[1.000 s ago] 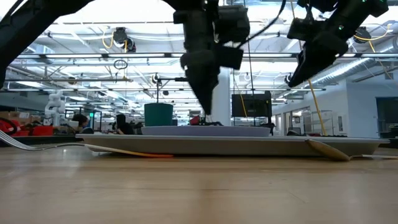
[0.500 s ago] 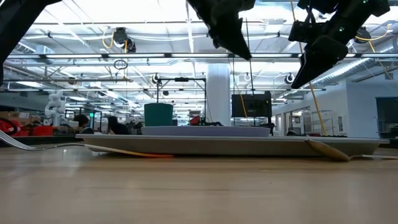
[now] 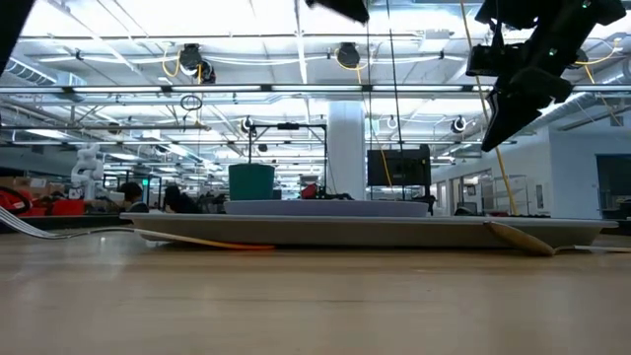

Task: Pick and place plate/cup/fork/spoon on tray
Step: Adjust the gray serving tray

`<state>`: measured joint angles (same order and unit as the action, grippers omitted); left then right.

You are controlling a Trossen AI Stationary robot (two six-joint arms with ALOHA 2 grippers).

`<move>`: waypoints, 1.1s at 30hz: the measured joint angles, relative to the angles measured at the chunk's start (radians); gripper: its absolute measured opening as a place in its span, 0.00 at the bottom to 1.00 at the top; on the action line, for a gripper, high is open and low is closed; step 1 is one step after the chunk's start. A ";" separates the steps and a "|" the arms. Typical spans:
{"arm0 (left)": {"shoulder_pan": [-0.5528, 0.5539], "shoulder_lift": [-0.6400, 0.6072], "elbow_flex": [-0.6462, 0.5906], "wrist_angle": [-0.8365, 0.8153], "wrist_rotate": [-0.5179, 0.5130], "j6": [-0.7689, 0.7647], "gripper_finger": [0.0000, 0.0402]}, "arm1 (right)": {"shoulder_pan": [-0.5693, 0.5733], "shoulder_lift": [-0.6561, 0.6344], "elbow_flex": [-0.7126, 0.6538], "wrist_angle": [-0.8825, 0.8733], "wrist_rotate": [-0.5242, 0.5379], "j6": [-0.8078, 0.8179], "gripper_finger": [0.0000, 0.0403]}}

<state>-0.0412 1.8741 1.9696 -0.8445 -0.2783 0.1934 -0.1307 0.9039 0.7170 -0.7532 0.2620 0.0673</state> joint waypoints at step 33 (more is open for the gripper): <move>-0.089 -1.113 -1.418 0.908 -0.037 -0.212 0.00 | -0.163 0.464 0.097 -0.223 -0.110 -0.161 0.00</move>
<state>-0.1300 0.7616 0.5518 0.0631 -0.3157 -0.0182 -0.2935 1.3679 0.8139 -0.9765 0.1520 -0.0938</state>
